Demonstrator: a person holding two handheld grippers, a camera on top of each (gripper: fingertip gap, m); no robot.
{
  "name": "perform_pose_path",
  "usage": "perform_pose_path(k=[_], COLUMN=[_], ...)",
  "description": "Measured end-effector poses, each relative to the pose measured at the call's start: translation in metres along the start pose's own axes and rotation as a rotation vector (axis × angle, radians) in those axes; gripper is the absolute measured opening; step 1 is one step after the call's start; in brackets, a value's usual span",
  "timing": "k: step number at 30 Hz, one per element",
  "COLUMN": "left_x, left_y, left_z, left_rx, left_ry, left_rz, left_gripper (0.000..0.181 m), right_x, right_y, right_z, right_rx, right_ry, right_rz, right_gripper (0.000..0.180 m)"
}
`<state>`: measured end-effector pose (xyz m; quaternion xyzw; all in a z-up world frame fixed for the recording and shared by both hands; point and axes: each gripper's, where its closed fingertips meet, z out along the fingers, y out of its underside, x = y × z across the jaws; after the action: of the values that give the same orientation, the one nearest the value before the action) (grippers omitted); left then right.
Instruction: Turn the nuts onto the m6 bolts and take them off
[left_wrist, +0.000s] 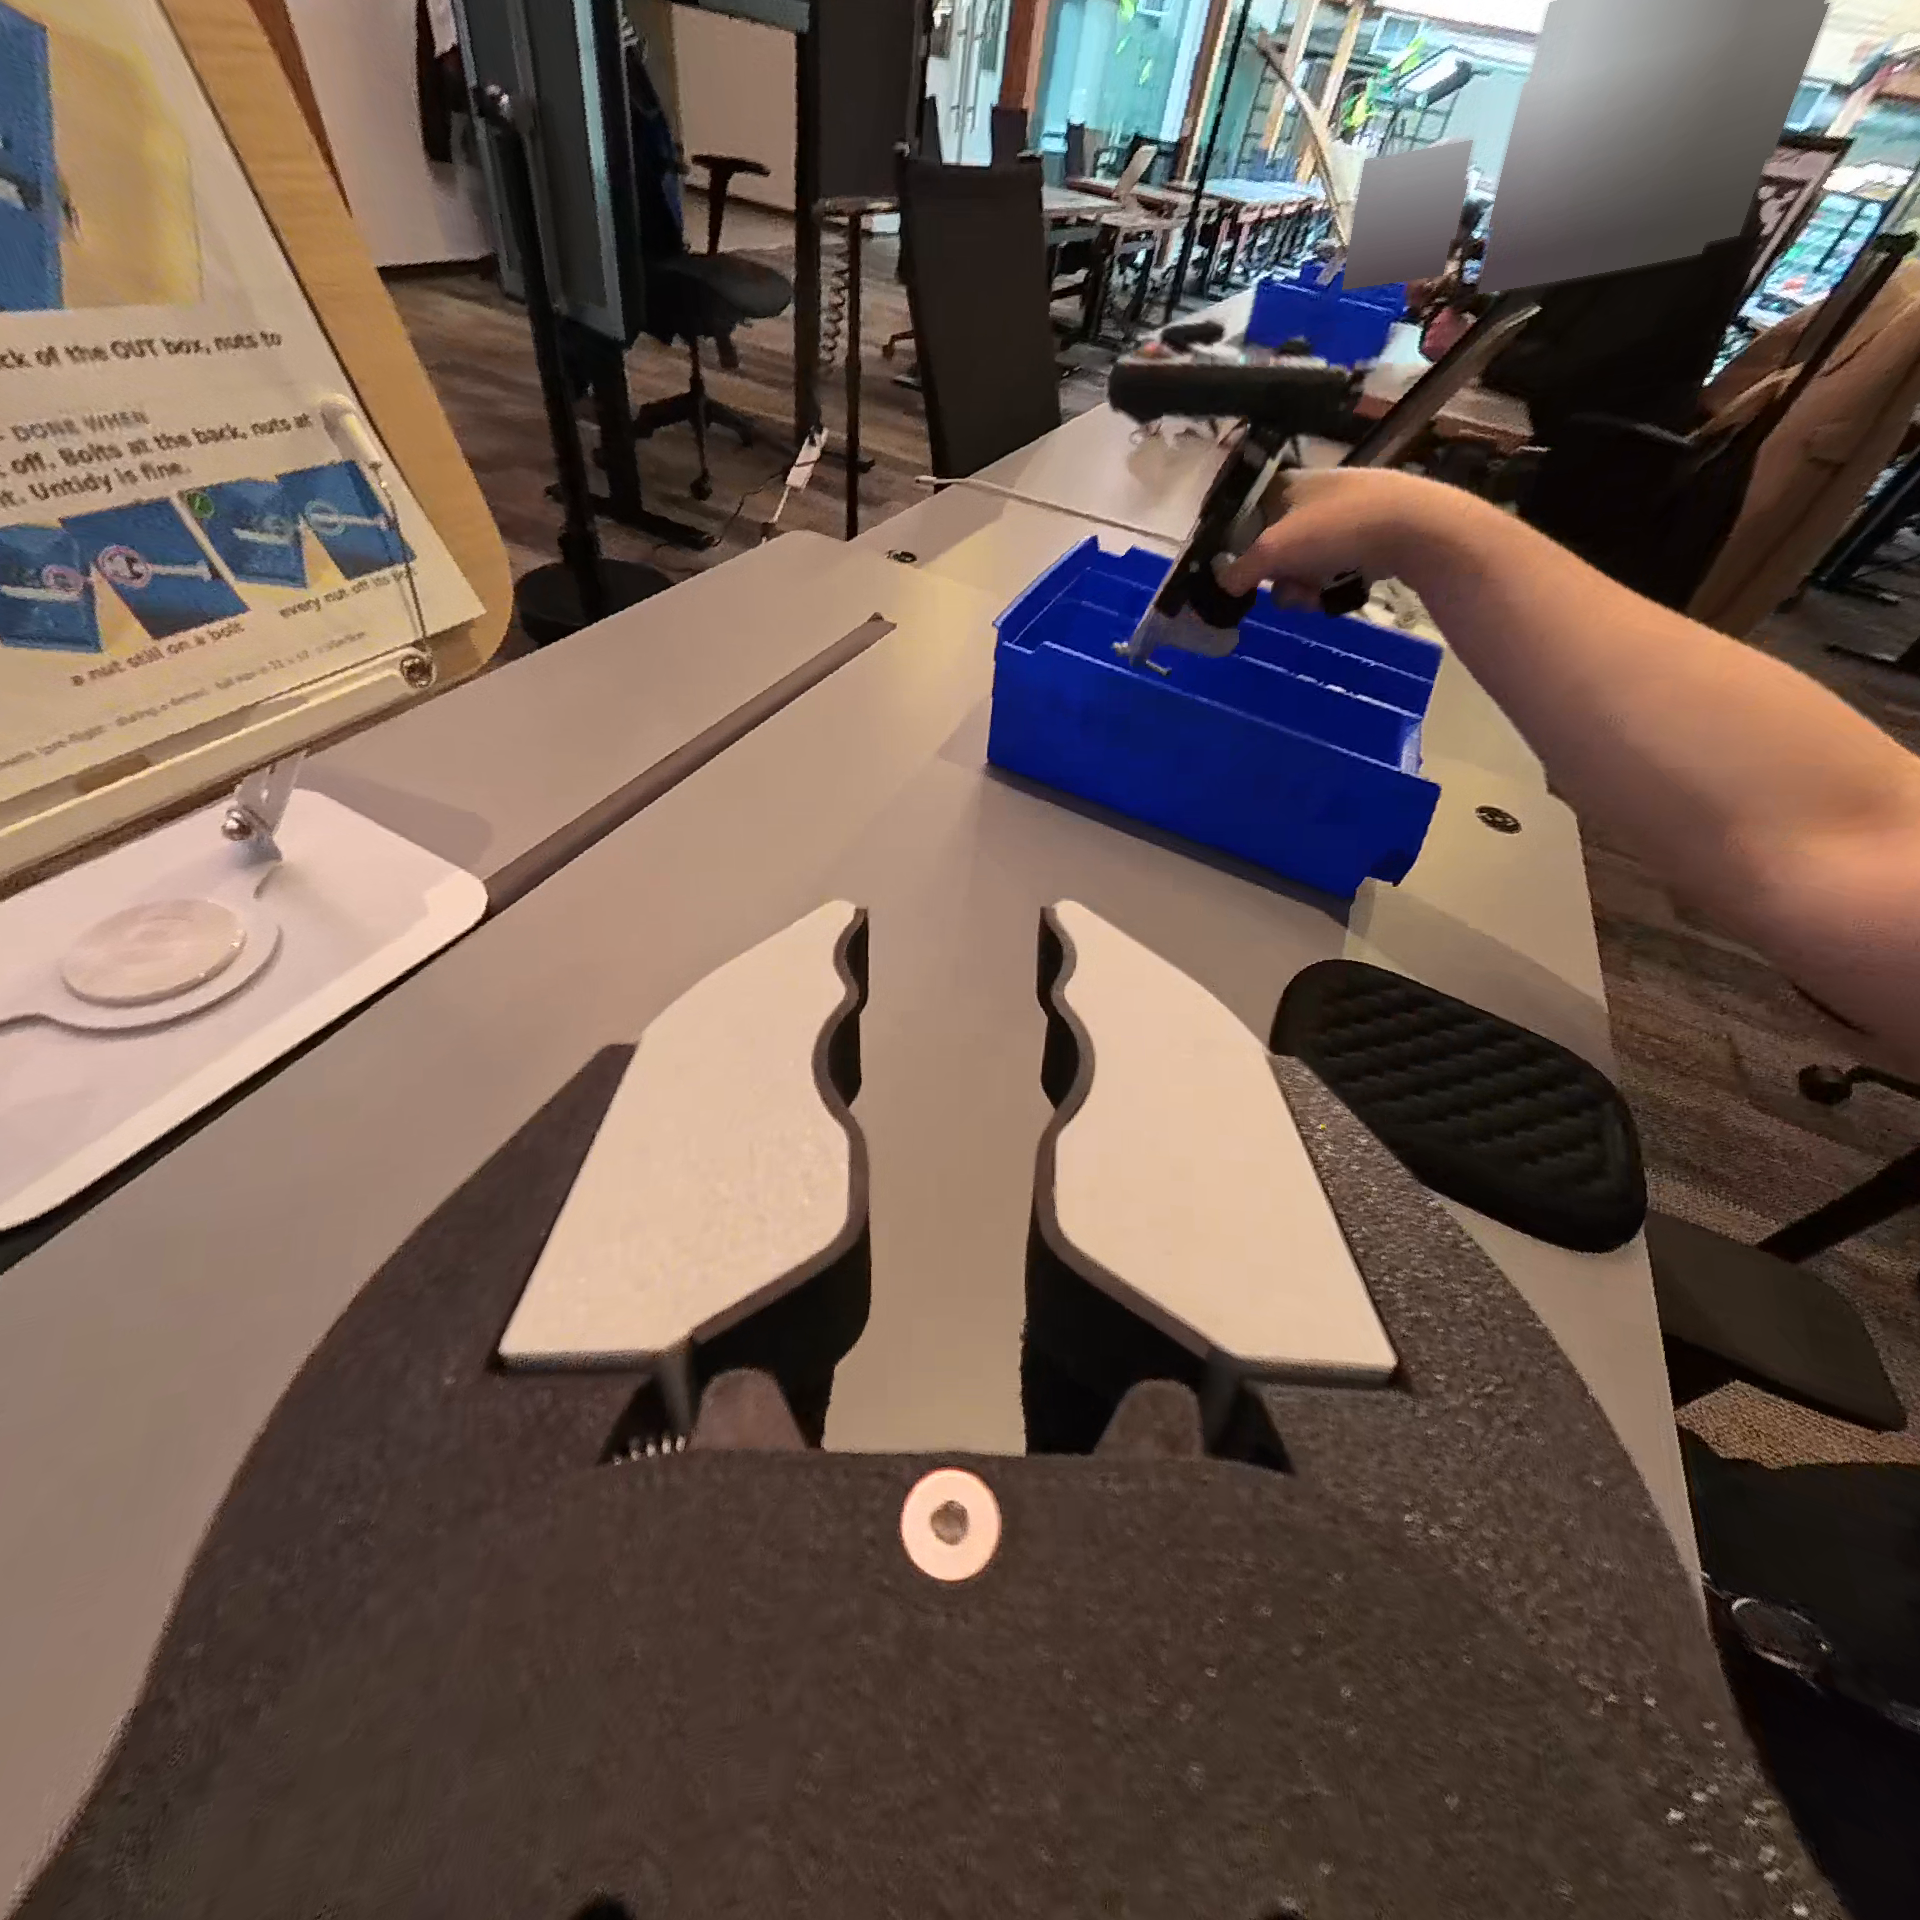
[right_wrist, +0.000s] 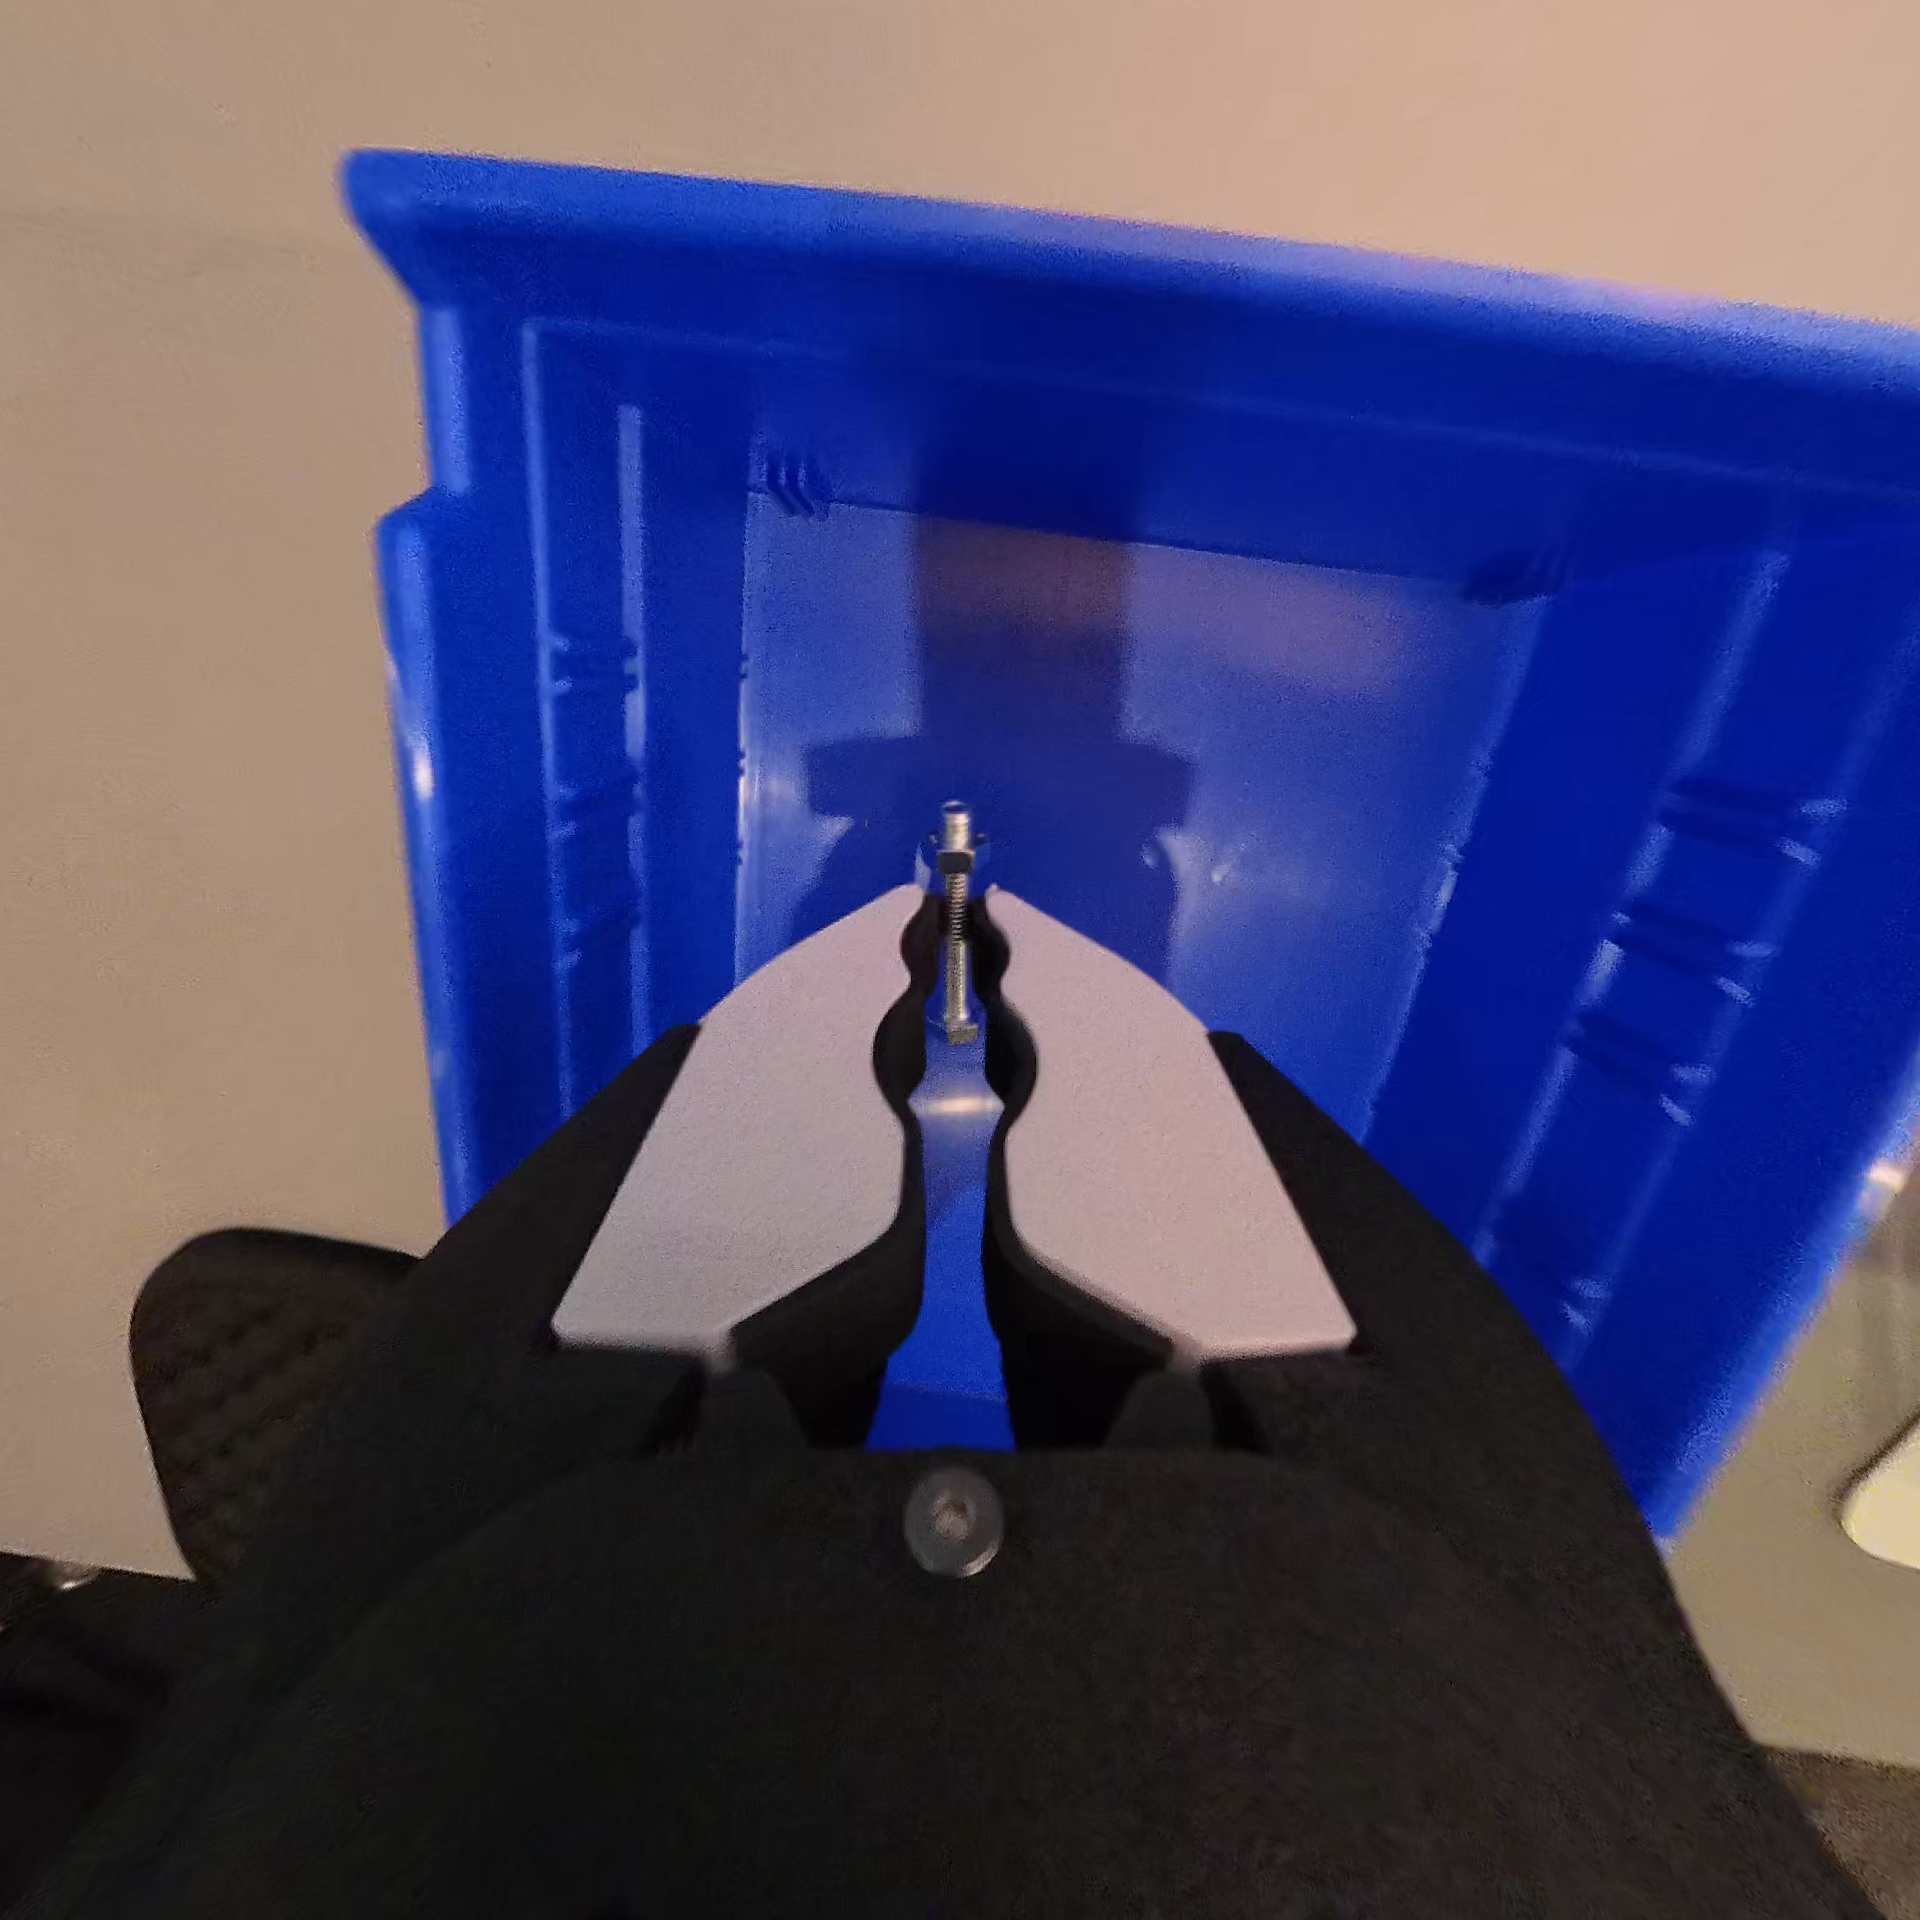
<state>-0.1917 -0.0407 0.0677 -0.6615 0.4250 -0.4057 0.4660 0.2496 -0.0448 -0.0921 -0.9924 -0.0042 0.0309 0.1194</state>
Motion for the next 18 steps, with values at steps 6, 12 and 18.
perform_pose_path(k=[6, 12, 18], left_x=[0.0, 0.0, -0.001], left_y=[-0.001, -0.001, -0.003], left_z=[-0.001, -0.003, -0.006], left_rx=[-0.003, -0.01, -0.001], left_ry=[-0.019, -0.036, -0.033], left_rz=[-0.022, -0.007, -0.018], left_gripper=[0.029, 0.027, 0.026], right_x=[0.002, 0.001, 0.001], right_y=[-0.003, -0.005, -0.004], right_z=[0.04, 0.059, 0.067], right_rx=[-0.091, -0.105, -0.111], right_ry=[-0.025, -0.023, 0.004], right_rz=[0.037, 0.052, 0.03], right_gripper=[0.005, 0.005, 0.005])
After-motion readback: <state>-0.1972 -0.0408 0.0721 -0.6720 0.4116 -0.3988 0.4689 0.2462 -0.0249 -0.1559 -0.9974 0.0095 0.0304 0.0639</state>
